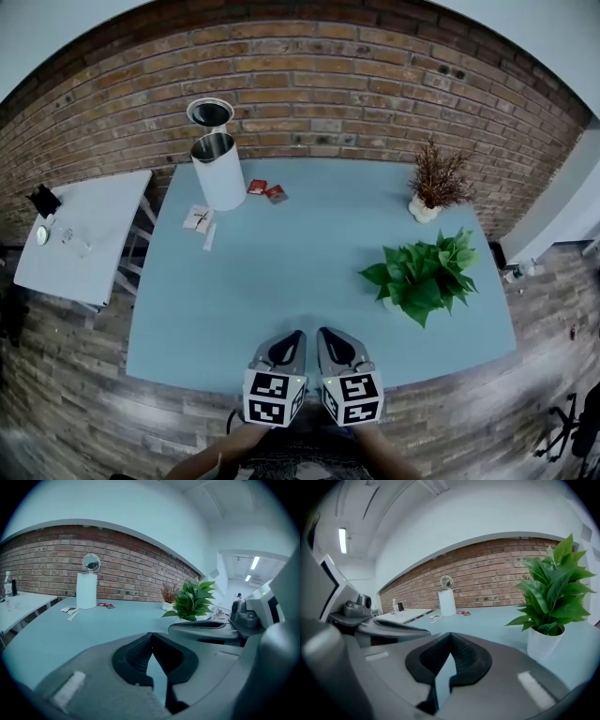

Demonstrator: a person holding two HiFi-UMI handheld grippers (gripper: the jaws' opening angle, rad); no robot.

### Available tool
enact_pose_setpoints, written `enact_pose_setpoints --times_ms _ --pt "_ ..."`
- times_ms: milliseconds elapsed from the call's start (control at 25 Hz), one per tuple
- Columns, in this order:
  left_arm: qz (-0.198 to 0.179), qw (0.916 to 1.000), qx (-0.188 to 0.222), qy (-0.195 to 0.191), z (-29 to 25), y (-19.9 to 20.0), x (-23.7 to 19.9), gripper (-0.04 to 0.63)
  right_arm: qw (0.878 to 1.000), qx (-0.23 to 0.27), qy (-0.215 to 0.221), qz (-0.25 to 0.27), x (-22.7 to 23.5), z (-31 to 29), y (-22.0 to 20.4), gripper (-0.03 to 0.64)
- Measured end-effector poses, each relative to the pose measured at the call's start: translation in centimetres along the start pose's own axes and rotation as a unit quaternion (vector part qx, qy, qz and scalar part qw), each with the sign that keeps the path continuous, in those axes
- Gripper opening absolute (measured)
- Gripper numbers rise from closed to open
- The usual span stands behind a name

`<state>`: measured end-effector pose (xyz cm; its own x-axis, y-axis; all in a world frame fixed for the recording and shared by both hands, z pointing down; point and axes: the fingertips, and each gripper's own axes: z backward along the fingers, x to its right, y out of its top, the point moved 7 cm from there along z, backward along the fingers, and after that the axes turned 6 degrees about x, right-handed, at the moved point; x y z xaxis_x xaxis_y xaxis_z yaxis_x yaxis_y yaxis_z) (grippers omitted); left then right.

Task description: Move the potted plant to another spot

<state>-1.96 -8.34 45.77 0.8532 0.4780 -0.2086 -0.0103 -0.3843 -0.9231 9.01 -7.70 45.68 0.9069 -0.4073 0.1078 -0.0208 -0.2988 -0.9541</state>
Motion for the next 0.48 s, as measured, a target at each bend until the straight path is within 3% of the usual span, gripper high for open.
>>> enact_pose_setpoints --times_ms 480 --pt "0.001 0.9998 0.005 0.016 1.1 0.1 -1.9 0.000 1.000 0.000 0.020 0.000 -1.8 -1.5 0.4 0.006"
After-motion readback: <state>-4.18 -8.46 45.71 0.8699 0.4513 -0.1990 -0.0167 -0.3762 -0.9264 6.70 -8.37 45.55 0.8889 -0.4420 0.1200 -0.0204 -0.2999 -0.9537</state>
